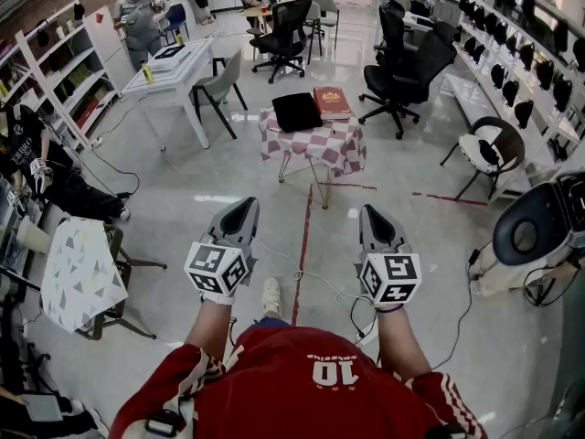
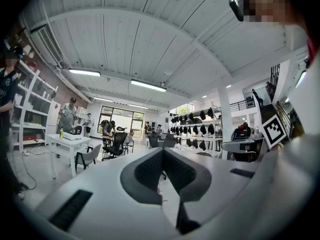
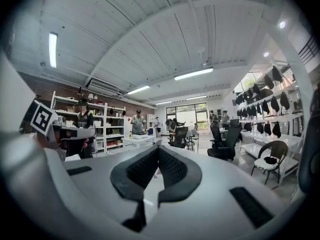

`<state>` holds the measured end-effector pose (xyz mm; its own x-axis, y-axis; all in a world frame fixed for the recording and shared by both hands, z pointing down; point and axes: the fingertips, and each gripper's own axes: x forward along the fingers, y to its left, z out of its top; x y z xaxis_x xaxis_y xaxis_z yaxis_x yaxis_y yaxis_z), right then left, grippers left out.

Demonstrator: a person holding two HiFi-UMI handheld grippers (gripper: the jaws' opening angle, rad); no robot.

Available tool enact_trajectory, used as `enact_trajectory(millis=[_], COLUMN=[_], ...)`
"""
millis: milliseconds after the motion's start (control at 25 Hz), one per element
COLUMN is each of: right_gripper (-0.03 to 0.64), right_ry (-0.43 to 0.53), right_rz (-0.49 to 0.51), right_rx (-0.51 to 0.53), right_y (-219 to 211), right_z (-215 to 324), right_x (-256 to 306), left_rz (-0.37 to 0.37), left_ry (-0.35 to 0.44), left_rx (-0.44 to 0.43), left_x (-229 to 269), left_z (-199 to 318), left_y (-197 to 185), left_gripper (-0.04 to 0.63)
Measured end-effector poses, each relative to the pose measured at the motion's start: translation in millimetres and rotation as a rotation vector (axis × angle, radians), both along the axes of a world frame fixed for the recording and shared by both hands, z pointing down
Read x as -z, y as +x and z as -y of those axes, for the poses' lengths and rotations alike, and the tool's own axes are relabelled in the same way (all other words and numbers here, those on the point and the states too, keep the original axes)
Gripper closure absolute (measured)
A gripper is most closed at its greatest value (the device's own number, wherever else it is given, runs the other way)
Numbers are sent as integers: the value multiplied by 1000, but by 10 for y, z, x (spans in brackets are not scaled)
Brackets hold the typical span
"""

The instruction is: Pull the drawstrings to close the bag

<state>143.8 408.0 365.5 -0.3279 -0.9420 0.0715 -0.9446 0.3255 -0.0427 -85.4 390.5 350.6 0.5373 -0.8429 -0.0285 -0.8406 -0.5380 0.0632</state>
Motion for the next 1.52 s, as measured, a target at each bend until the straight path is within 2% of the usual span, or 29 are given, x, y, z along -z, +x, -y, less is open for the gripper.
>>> enact_trajectory(millis=[280,1520], right_gripper=[601,600], right_ry=[19,12], right_rz=[-22,-12], right_rx=[-24,11], right_y=[65,24], right_z=[9,55], right_x=[31,-15], left_rz=[11,-18], left_ry=[-4,3], left_rx=[37,18], left_x=[-34,-11], left_z=[3,-41], left_y=[-81,-39], left_gripper=[588,588])
